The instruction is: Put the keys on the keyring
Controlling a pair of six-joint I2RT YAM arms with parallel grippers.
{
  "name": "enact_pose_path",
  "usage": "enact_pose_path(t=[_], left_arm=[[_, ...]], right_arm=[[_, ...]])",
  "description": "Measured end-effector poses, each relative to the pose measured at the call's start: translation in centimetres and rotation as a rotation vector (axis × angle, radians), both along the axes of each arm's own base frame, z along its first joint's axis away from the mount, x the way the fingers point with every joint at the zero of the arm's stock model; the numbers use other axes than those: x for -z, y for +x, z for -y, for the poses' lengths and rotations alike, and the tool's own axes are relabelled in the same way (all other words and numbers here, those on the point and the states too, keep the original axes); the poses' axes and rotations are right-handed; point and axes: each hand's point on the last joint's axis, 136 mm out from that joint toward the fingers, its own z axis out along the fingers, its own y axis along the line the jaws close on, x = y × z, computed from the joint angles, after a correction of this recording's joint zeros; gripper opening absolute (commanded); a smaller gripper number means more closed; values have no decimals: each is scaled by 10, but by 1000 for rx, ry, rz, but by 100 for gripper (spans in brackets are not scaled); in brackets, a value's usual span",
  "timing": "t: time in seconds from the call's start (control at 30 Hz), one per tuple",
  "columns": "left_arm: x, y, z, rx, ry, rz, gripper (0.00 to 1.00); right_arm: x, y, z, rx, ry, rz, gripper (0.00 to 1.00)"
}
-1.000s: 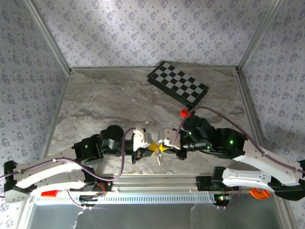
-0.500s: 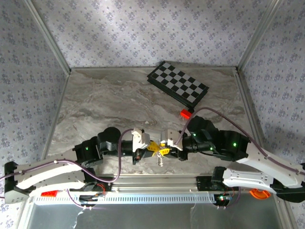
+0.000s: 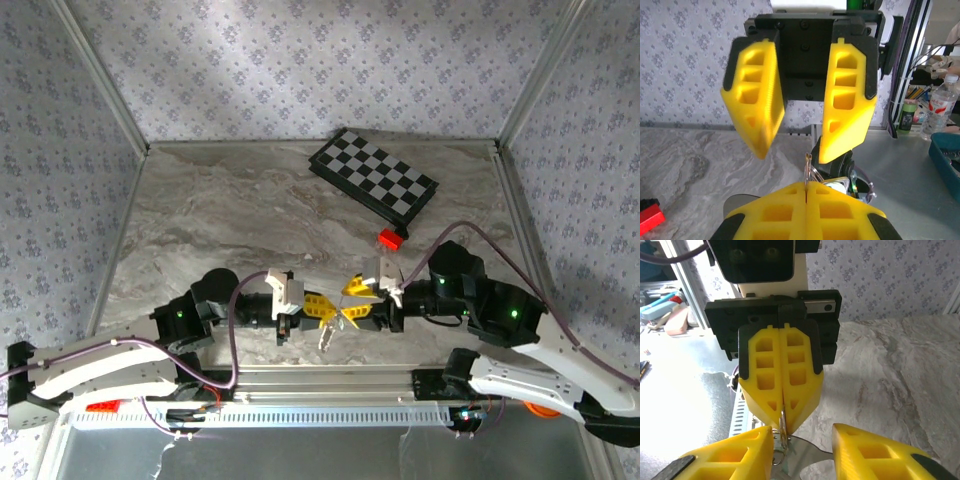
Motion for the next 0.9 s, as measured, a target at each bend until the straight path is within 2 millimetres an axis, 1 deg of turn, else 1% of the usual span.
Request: enact_pose_path(t=[0.07,0.23,0.37,0.47,0.57,0.7,0.73,0.8,0.9], left_arm=[[1,0,0,-1,-4,-1,0],[8,1,0,-7,-7,-6,0],[9,2,0,-11,-11,-7,0],[8,2,0,-11,-16,-8,0],[8,2,0,-12,-18,-8,0],[7,3,0,-20,-20,-10,0],[7,4,0,-23,-20,-10,0],[7,5,-1,-27,-21,-10,0],[6,5,-1,-30,-23,-9,0]], right_arm=[[2,-1,-1,-10,1,-10,30],[9,-1,-3,-20,-14,-30,29],[11,-3,-4,-32,-13,-46,19],[10,-4,-4,-36,-8,-52,15],[10,-4,-5,-39,-8,-54,16],[12,-4,-7,-40,-13,-66,28],[12,-4,-7,-42,-13,-66,29],[11,-5,-6,-46,-10,-70,29],[10,-6,-6,-49,-6,-82,23]])
